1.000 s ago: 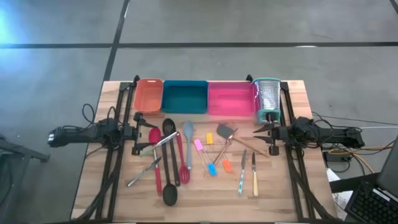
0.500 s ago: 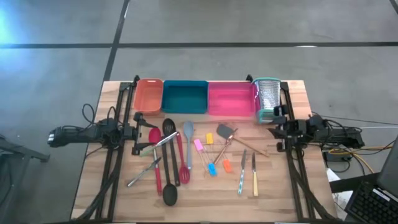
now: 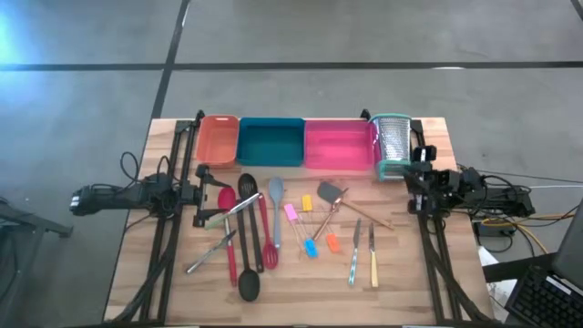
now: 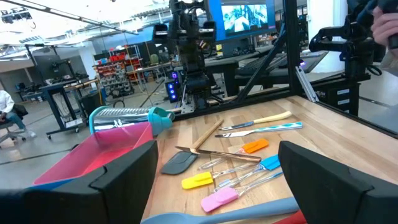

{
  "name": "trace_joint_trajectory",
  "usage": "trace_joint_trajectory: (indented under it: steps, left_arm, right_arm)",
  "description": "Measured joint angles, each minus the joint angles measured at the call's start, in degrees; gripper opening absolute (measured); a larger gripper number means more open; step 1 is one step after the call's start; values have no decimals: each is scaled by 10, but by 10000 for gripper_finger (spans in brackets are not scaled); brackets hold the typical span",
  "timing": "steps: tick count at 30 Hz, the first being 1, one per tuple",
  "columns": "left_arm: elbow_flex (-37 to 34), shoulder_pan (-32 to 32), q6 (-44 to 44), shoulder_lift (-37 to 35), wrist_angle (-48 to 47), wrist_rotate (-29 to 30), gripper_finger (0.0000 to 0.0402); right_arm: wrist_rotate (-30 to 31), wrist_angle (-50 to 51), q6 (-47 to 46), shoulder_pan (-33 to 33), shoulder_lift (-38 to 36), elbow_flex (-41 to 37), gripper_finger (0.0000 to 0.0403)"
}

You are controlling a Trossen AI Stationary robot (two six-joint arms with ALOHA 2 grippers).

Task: Pick & Place Kitchen Items
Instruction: Put the green knife into the orange bin

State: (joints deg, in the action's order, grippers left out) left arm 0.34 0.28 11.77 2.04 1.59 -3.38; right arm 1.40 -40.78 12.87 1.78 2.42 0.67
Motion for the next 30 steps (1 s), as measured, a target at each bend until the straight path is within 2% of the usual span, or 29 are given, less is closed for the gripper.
trace_joint_trajectory:
  steps: [4, 7, 14, 20, 25, 30]
  left_arm:
    - [0, 0, 0, 0, 0, 0, 337]
    - [0, 0, 0, 0, 0, 0, 337]
    - [0, 0, 0, 0, 0, 0, 337]
    - [0, 0, 0, 0, 0, 0, 337]
    - [0, 0, 0, 0, 0, 0, 337]
    - [0, 0, 0, 0, -1, 0, 337]
  right_arm:
    - [18, -4, 30, 0, 39, 26, 68]
    - [18, -5, 15, 0, 86, 63, 71]
    - [31, 28, 30, 0, 251, 163, 77]
    - [126, 99, 65, 2, 409, 243, 65]
    - [134, 158, 71, 16, 514, 308, 54]
    - [135, 239, 61, 29, 565, 354, 43]
